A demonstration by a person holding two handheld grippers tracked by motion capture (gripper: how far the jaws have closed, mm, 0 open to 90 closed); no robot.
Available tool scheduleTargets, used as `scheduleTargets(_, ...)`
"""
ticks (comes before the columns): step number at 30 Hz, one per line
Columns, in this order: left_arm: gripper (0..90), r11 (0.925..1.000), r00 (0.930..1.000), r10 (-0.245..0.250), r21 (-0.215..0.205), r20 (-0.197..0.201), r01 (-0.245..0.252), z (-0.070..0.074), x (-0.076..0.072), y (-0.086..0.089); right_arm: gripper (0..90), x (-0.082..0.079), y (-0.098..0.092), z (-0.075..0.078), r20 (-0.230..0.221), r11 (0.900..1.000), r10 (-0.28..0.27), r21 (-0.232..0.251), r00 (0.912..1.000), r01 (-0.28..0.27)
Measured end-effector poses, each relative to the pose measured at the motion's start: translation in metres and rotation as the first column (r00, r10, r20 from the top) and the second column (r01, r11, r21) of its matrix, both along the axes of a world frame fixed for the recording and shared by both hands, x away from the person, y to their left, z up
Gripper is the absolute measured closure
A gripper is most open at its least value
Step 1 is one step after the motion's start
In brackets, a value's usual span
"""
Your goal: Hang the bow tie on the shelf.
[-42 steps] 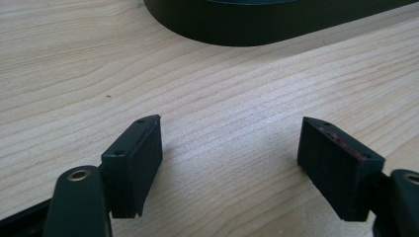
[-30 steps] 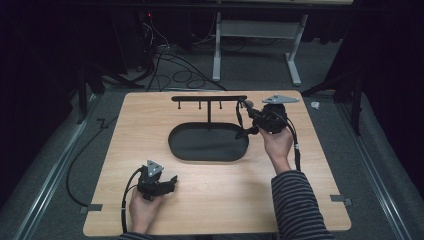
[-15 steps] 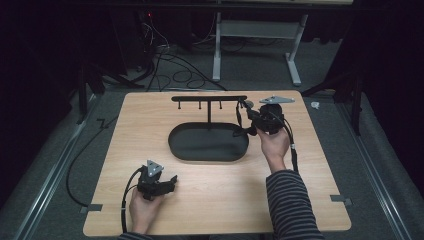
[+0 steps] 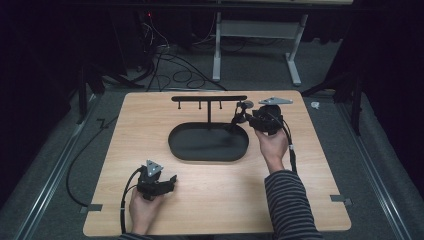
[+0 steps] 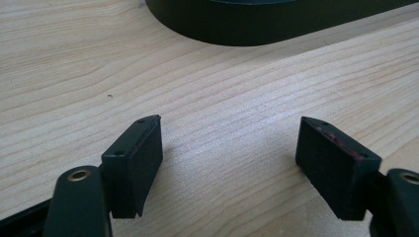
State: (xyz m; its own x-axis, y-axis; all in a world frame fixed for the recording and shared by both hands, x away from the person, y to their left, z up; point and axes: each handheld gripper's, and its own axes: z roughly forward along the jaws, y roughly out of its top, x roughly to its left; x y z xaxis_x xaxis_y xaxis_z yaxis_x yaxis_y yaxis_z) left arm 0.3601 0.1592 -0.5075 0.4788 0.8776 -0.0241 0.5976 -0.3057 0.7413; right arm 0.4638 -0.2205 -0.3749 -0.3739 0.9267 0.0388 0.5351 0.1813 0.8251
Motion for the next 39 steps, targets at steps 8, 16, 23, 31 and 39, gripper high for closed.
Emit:
scheduleTargets(8,26.2,1.0,1.0,-0.001,-0.001,0.002,0.001,0.0,0.001,0.0,56.1,-0.013,-0.004,0.005,0.044,1.0,0.005,-0.022,0.999,-0.004)
scheduleTargets(16,25.6,1.0,1.0,-0.004,-0.008,-0.002,0.004,0.0,0.001,0.001,55.3,-0.029,-0.026,0.012,0.07,1.0,-0.006,0.024,0.9975,0.005)
scheduleTargets(23,25.5,1.0,1.0,-0.006,-0.004,-0.001,0.006,0.0,0.0,0.001,54.5,-0.04,-0.042,0.008,0.087,0.998,-0.012,0.059,0.9961,0.007)
scheduleTargets(31,25.6,1.0,1.0,-0.006,-0.002,0.0,0.006,0.0,0.0,0.0,53.0,-0.05,-0.055,0.003,0.094,0.996,-0.01,0.091,0.9955,0.001)
scheduleTargets(39,25.6,1.0,1.0,-0.007,0.0,-0.001,0.007,0.0,0.0,0.0,53.7,-0.064,-0.073,0.002,0.102,0.994,-0.023,0.112,0.9945,0.011)
